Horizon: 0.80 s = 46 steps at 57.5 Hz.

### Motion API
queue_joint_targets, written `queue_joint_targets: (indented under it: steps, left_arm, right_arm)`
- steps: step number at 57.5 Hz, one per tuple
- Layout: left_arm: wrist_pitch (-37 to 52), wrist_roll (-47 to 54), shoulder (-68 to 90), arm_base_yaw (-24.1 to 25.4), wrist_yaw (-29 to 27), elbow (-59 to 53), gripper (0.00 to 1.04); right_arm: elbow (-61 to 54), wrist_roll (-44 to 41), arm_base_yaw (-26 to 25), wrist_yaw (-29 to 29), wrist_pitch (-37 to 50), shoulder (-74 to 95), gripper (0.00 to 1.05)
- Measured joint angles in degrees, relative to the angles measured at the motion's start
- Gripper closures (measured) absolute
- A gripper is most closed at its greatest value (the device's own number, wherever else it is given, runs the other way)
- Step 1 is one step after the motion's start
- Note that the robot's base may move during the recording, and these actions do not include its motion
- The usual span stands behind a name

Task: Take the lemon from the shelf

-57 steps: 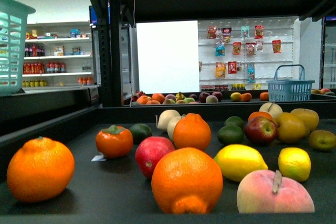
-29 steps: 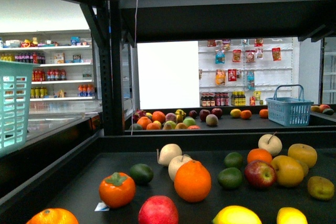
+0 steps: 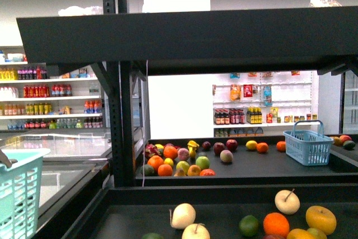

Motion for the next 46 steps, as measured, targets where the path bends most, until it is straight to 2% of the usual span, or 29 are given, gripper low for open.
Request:
queue_joint_targets:
  steps: [29, 34, 40, 46]
  left_arm:
    - [0.0, -0.2, 0.0, 0.0, 0.3, 0.0, 0.08]
    - [-3.0, -8.8, 3.6, 3.4, 11.3, 0.8, 0.08]
    - [-1.7, -18.4, 8.2, 5.0, 15.8, 1.7, 0.08]
    - [5.8, -26.8, 15.8, 8.9, 21.7, 5.0, 0.08]
  right_arm:
    - [0.0, 0.0, 0.0, -0.2, 0.0, 0.0, 0.02]
    - [0.0, 0.0, 0.0, -0.2, 0.0, 0.0, 0.02]
    - [0.0, 0.0, 0.0, -0.2, 0.0, 0.0, 0.02]
    - [0.0, 0.0, 0.0, -0.2, 0.0, 0.0, 0.02]
